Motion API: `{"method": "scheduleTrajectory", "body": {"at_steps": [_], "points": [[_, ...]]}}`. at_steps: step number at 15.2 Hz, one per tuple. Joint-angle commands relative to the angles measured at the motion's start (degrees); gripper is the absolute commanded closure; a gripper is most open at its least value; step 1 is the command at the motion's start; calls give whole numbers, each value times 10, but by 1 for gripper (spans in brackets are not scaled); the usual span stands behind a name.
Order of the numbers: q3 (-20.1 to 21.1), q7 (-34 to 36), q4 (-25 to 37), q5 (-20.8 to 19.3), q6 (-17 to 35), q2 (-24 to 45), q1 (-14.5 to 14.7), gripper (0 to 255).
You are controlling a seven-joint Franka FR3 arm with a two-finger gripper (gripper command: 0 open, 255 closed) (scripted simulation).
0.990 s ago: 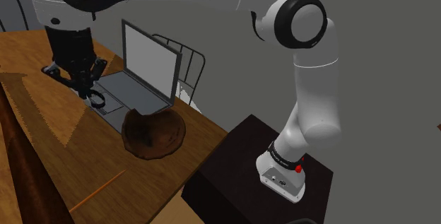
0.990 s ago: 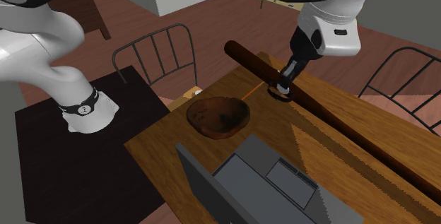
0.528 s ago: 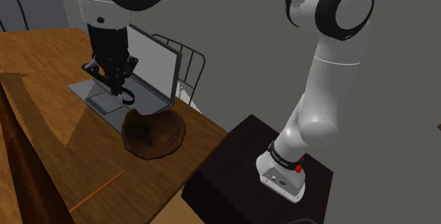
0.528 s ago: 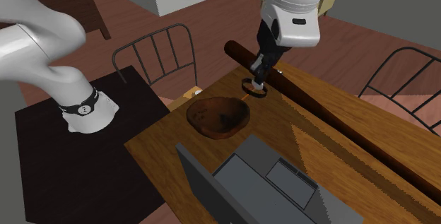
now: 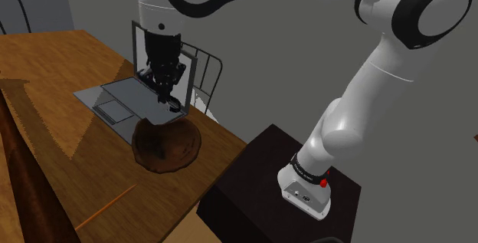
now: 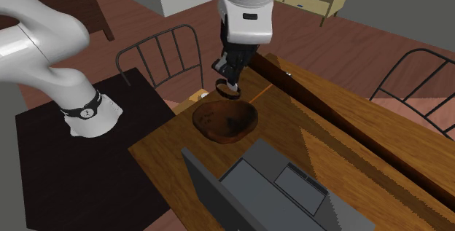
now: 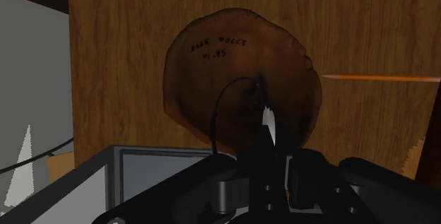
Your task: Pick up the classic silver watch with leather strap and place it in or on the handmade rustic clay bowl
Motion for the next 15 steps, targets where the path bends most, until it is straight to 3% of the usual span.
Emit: {"method": "scheduleTrajectory", "body": {"at_steps": [1, 15], "points": [[-1, -4, -22, 3, 16, -5, -1, 255], [2, 0, -85, -13, 121, 40, 4, 255]]}}
